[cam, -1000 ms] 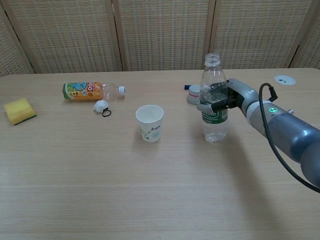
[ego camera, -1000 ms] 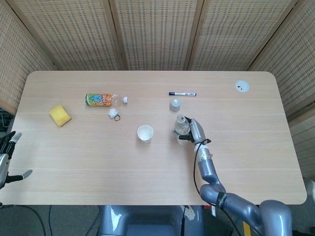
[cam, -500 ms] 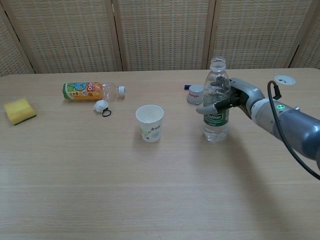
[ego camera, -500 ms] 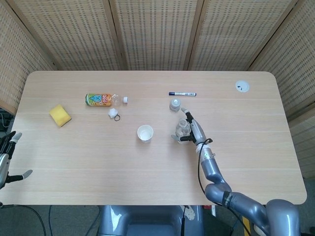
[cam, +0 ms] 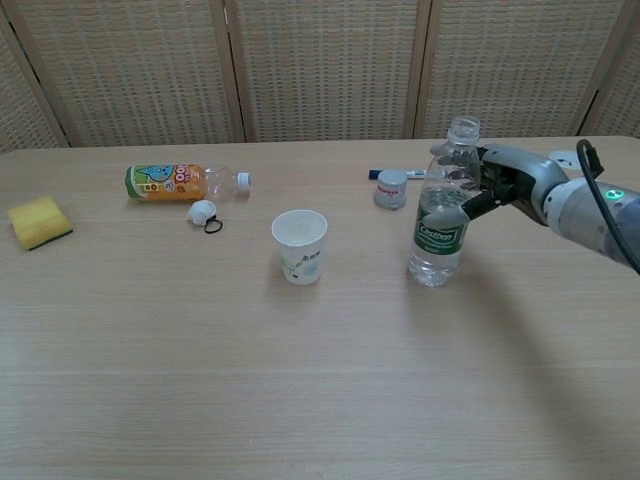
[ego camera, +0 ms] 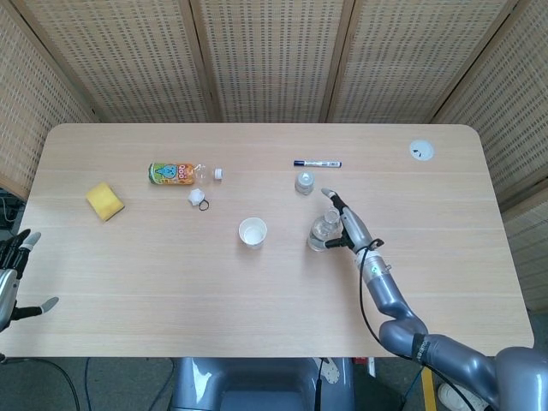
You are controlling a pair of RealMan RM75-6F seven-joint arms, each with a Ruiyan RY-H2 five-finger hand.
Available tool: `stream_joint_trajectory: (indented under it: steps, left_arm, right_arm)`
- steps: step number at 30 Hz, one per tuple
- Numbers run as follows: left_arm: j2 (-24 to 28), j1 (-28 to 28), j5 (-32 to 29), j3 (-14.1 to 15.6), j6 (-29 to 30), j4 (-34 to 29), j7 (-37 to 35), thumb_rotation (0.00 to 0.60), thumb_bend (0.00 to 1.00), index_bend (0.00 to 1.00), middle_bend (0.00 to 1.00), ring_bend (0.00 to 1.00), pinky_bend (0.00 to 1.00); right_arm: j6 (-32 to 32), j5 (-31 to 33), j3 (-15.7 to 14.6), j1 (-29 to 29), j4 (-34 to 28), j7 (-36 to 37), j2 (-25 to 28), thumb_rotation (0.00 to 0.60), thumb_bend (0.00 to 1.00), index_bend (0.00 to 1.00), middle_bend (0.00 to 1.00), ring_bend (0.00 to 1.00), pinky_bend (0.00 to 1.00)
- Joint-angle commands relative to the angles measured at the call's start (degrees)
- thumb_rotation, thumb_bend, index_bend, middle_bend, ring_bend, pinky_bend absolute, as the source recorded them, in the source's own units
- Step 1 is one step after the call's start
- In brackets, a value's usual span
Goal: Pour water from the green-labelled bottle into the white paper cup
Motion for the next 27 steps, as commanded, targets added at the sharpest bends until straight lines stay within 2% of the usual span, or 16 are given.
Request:
stream_joint_trajectory:
  steps: [1,5,9,13,15,17,22,27]
  left_arm:
    - [0.2,0.4,1.2,0.4,0.9,-0.2,-0.3,0.600,0.05,0.00,0.00,0.00,0.00]
    - [0.3,1.0,2.3,0.7,2.1,-0.3,-0.6,0.600,0.05,0.00,0.00,0.00,0.00]
    - [0.4,1.4,3.3,1.1,3.0,-0.3,-0.8,0.600,0.05,0.00,0.00,0.00,0.00]
    - [0.4,2.0,4.5,1.5,4.1,-0.3,-0.8,0.600,0.05,0.00,0.00,0.00,0.00]
    - [0.3,2.1,4.8,1.6,4.3,-0.3,-0.7,0.600,0.05,0.00,0.00,0.00,0.00]
    - [0.1,2.3,5.6,1.9,4.8,-0.3,-0.3,0.600,0.05,0.00,0.00,0.00,0.00]
    - [-0.9,3.0,8.0,2.8,6.2,-0.4,1.6,0.600,0.05,0.00,0.00,0.00,0.00]
    - [-1.8,3.9,9.3,3.2,8.1,-0.3,2.7,0.600,0.05,0.00,0.00,0.00,0.00]
  right_arm:
    - [0.0,-0.3,-2.3,-2.6,-6.7,-3.3,6.2,0.600,0.00,0.00,0.00,0.00,0.00]
    - [0.8,0.2,-3.6,-4.3,-11.7,-6.4,11.2,0.600,0.00,0.00,0.00,0.00,0.00]
    - [3.8,-0.7,-5.9,-6.3,-14.8,-12.7,15.6,0.600,0.00,0.00,0.00,0.00,0.00]
    - [11.6,-1.6,-8.1,-10.0,-18.3,-20.6,18.8,0.600,0.00,0.00,0.00,0.00,0.00]
    - [13.8,-1.9,-8.5,-11.0,-18.8,-22.1,19.3,0.600,0.00,0.00,0.00,0.00,0.00]
    - [18.7,-3.7,-9.5,-13.3,-19.5,-24.7,20.4,0.600,0.00,0.00,0.00,0.00,0.00]
    - [29.5,-10.0,-13.4,-19.3,-20.8,-28.6,23.8,0.600,0.00,0.00,0.00,0.00,0.00]
    - [36.4,-13.5,-16.7,-24.6,-22.7,-30.8,26.5,0.600,0.00,0.00,0.00,0.00,0.00]
